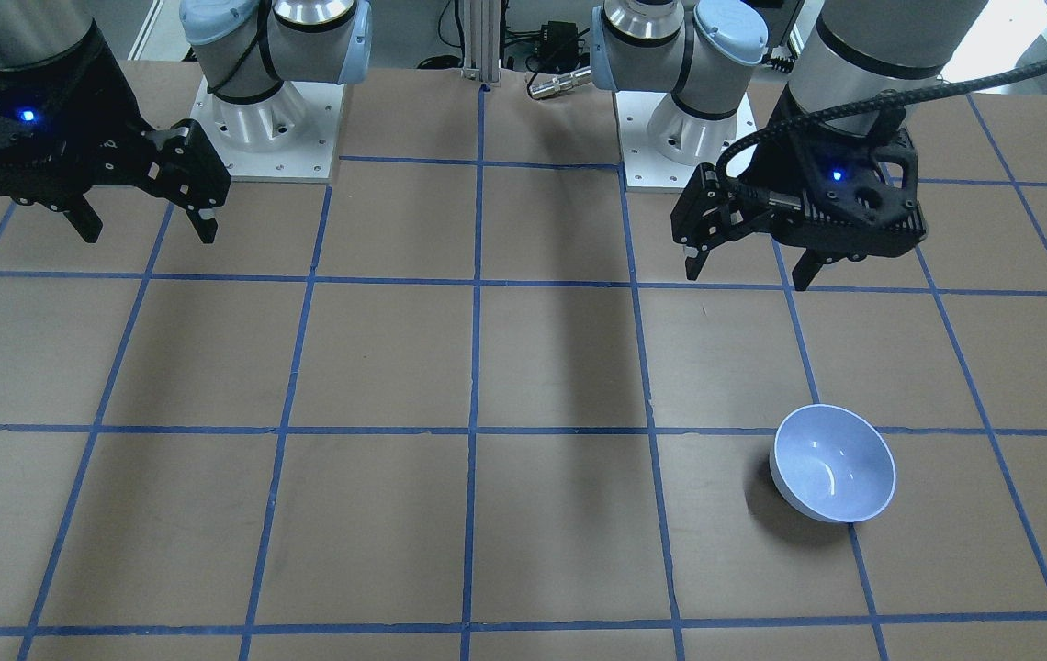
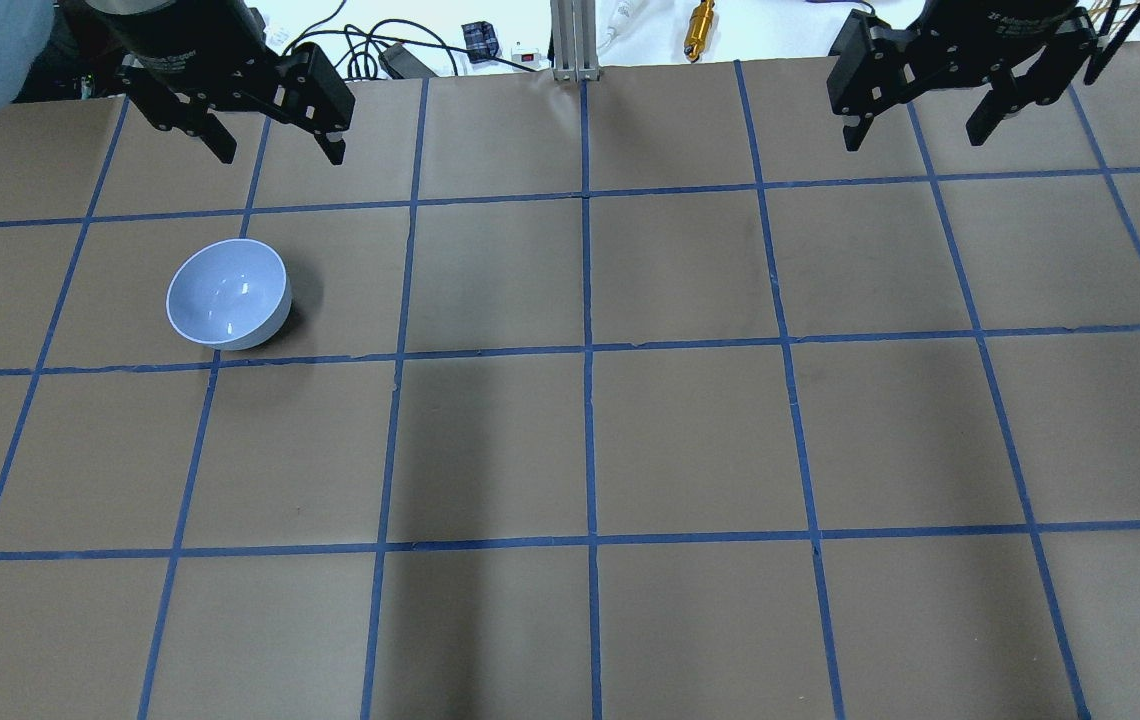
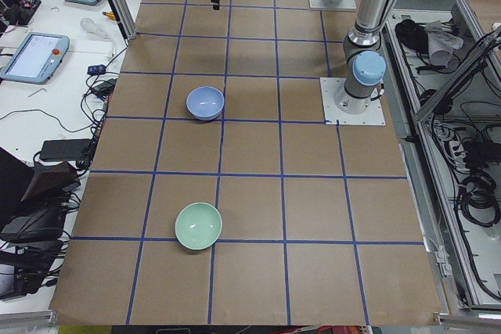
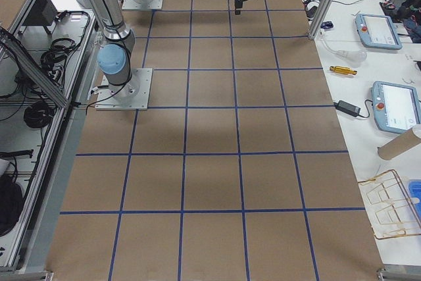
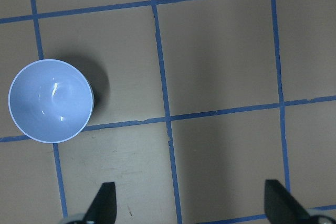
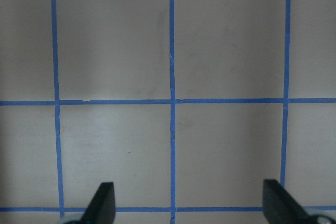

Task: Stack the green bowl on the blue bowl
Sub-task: 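Move the left gripper outward past the blue bowl toward the green bowl, then lower the left gripper and grasp the rim of the mint-green bowl, then lift the green bowl with the left gripper and carry it over the blue bowl, then lower the green bowl into the blue bowl and open the left gripper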

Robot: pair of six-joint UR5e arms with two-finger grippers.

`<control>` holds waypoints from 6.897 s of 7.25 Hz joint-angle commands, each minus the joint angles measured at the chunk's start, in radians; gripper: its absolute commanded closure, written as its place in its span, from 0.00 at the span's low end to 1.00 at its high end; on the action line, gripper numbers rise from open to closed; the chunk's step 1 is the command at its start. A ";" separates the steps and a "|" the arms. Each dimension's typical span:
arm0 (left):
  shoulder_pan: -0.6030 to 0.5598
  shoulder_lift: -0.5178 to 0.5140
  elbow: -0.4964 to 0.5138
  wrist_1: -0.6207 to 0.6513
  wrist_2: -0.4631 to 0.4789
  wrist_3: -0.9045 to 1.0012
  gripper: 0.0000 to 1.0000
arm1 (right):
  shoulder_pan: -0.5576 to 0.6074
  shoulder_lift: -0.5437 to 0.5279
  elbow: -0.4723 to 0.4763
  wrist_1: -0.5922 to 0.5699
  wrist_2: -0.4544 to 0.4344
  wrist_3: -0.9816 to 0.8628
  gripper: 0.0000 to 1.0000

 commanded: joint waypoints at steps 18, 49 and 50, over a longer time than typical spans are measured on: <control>0.942 -0.524 0.227 0.215 0.102 2.313 0.04 | 0.000 -0.001 0.000 0.000 0.000 0.000 0.00; 0.364 -0.105 -0.547 0.659 0.048 1.791 0.19 | 0.000 0.000 0.000 0.000 0.000 0.000 0.00; 0.360 -0.077 -0.528 0.590 0.040 1.762 0.19 | 0.000 0.000 0.000 0.000 0.000 0.002 0.00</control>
